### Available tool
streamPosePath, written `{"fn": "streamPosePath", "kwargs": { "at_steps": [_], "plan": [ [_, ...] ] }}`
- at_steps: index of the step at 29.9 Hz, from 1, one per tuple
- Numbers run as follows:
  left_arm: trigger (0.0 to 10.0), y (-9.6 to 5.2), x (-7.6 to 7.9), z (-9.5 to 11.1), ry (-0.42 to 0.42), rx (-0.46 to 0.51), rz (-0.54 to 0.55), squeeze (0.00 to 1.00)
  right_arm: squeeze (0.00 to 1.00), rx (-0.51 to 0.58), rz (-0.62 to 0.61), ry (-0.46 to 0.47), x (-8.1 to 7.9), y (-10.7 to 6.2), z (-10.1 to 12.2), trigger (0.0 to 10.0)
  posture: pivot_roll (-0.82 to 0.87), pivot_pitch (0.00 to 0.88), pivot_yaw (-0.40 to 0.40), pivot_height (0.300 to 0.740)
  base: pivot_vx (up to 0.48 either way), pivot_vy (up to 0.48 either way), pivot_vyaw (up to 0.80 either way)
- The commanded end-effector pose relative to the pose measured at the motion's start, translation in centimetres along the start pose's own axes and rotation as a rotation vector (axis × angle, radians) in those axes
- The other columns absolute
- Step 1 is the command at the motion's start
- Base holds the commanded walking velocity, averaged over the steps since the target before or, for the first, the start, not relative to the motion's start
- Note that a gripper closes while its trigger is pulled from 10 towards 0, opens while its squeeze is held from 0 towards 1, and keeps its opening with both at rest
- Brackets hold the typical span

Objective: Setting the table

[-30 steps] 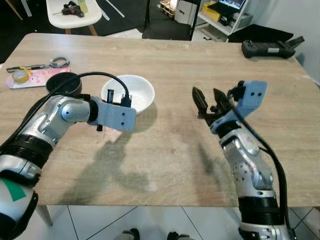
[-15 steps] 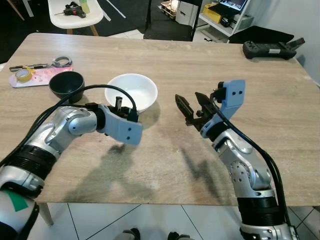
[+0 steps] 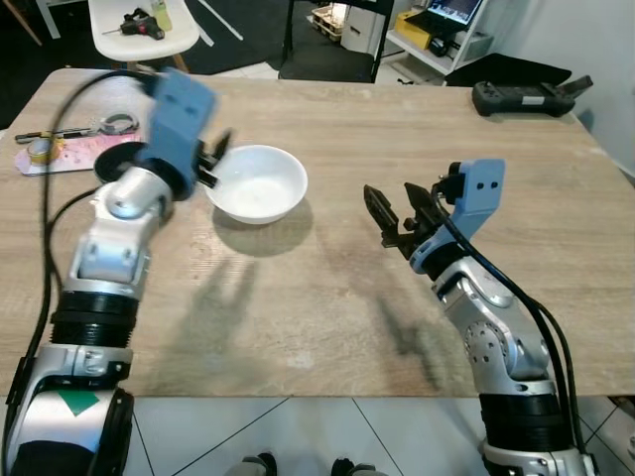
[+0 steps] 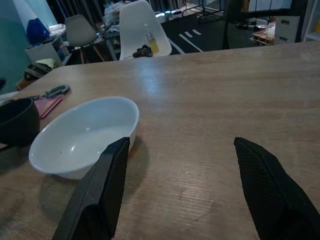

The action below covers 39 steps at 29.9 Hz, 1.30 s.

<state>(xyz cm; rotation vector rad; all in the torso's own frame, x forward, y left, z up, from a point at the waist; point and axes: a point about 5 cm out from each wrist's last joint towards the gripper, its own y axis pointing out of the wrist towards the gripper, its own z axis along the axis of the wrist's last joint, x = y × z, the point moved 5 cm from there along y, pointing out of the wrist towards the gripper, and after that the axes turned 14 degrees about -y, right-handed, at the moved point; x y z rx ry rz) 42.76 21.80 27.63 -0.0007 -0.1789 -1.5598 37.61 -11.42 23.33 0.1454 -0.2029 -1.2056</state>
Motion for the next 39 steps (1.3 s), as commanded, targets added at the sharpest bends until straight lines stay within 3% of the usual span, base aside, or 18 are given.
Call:
{"fn": "streamPosePath", "kwargs": {
  "at_steps": [1, 2, 3, 6, 9, 11, 12, 13, 14, 15, 20, 32, 34, 39],
  "plan": [
    [10.0, -0.2, -1.7, -1.8, -0.041, -0.066, 0.071, 0.00, 0.00, -0.013, -0.006, -0.020, 0.1, -0.3, -0.4, 10.0, 0.09, 0.174, 0.009, 0.740, 0.000, 0.000, 0.00],
    [10.0, -0.3, -2.4, -2.3, -0.056, -0.085, 0.098, 0.00, 0.00, -0.015, -0.004, -0.023, 0.1, -0.3, -0.5, 10.0, 0.09, 0.174, 0.009, 0.740, 0.000, 0.000, 0.00],
    [10.0, -0.4, -3.3, -2.7, -0.064, -0.100, 0.122, 1.00, 0.00, -0.018, -0.005, -0.026, 0.1, -0.3, -0.6, 10.0, 0.09, 0.177, 0.008, 0.740, 0.000, 0.000, 0.00],
    [10.0, -0.4, -3.4, -2.9, -0.110, -0.131, 0.103, 1.00, 0.00, -0.020, -0.006, -0.031, 0.1, -0.3, -0.6, 10.0, 0.09, 0.180, 0.009, 0.740, 0.000, 0.000, 0.00],
    [10.0, -0.2, -2.7, -2.0, -0.039, -0.114, 0.084, 1.00, 0.00, -0.022, -0.009, -0.033, 0.1, -0.4, -0.7, 10.0, 0.08, 0.180, 0.011, 0.740, 0.000, 0.000, 0.00],
    [10.0, -0.2, -2.7, -2.0, -0.039, -0.114, 0.084, 1.00, 0.00, -0.022, -0.009, -0.033, 0.1, -0.4, -0.7, 10.0, 0.08, 0.180, 0.011, 0.740, 0.000, 0.000, 0.00],
    [10.0, -0.1, -2.0, -1.5, -0.022, -0.100, 0.056, 0.98, 0.00, -0.023, -0.011, -0.032, 0.1, -0.4, -0.7, 10.0, 0.08, 0.179, 0.015, 0.740, 0.000, 0.000, 0.00],
    [10.0, 0.1, -1.4, -0.8, 0.030, -0.076, 0.045, 0.15, 0.00, -0.024, -0.014, -0.033, 0.1, -0.5, -0.8, 10.0, 0.08, 0.179, 0.017, 0.740, 0.000, 0.000, 0.00],
    [10.0, 0.1, -1.4, -0.8, 0.030, -0.076, 0.045, 0.15, 0.00, -0.024, -0.014, -0.033, 0.1, -0.5, -0.8, 10.0, 0.08, 0.179, 0.017, 0.740, 0.000, 0.000, 0.00],
    [10.0, 0.2, -0.7, -0.3, 0.029, -0.066, 0.029, 0.00, 0.00, -0.025, -0.017, -0.033, 0.1, -0.6, -0.9, 10.0, 0.08, 0.179, 0.017, 0.740, 0.000, 0.000, 0.00],
    [10.0, 0.6, 2.0, 0.8, 0.126, -0.032, -0.070, 0.00, 0.00, -0.024, -0.039, -0.040, 0.3, -0.7, -1.1, 10.0, 0.08, 0.177, 0.026, 0.740, 0.000, 0.000, 0.00],
    [10.0, 1.4, 6.2, 0.0, 0.051, -0.078, -0.164, 0.00, 0.00, 0.017, -0.131, -0.062, 1.0, -1.1, -0.7, 10.0, 0.09, 0.168, 0.121, 0.740, 0.000, 0.000, 0.00],
    [10.0, 1.5, 6.5, -0.5, 0.017, -0.107, -0.162, 0.00, 0.00, 0.020, -0.138, -0.062, 0.9, -1.3, -0.8, 10.0, 0.09, 0.164, 0.133, 0.740, 0.000, 0.000, 0.00],
    [10.0, 1.7, 5.6, -1.8, -0.025, -0.158, -0.106, 0.00, 0.00, 0.027, -0.158, -0.056, 0.9, -1.5, -0.9, 10.0, 0.09, 0.157, 0.160, 0.740, 0.000, 0.000, 0.00]
  ]
}}
